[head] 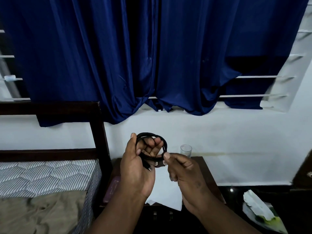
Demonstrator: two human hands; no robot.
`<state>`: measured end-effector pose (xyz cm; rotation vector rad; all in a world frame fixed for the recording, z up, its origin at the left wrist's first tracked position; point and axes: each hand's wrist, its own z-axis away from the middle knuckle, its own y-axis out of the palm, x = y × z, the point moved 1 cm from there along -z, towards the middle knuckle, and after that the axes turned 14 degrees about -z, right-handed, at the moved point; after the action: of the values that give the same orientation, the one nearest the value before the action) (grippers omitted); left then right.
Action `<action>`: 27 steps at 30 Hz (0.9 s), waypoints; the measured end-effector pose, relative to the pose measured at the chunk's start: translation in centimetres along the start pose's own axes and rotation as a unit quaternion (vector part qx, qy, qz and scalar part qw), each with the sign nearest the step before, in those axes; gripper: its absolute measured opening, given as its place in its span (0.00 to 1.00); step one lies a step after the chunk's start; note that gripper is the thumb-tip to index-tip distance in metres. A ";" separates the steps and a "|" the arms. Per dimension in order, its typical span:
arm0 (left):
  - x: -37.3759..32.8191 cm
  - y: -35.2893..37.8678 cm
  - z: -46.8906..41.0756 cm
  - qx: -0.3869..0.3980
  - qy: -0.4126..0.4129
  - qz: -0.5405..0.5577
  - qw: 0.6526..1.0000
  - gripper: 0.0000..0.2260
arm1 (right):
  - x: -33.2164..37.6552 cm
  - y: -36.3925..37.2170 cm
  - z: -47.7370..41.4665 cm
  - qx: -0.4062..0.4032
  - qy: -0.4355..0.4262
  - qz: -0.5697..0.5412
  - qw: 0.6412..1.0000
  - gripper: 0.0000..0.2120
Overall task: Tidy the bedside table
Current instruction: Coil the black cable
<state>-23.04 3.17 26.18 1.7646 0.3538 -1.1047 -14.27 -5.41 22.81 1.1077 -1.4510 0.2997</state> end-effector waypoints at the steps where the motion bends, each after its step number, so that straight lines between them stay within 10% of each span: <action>1: 0.1 0.0 0.1 0.004 0.003 0.001 1.000 0.29 | 0.0 0.0 -0.1 -0.009 0.001 -0.005 1.000 0.14; 17: 1.9 -0.7 0.4 -0.005 -0.037 -0.007 0.999 0.21 | 0.3 -0.1 -1.1 -0.008 -0.022 0.017 1.000 0.12; 27: 0.3 -0.9 -0.5 0.004 0.064 -0.388 0.919 0.07 | 1.2 -1.7 -2.4 0.008 -0.018 0.107 0.994 0.15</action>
<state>-23.22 3.95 25.49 1.7392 1.2057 -1.5243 -11.32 -5.04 23.71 0.9770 -1.6050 0.4444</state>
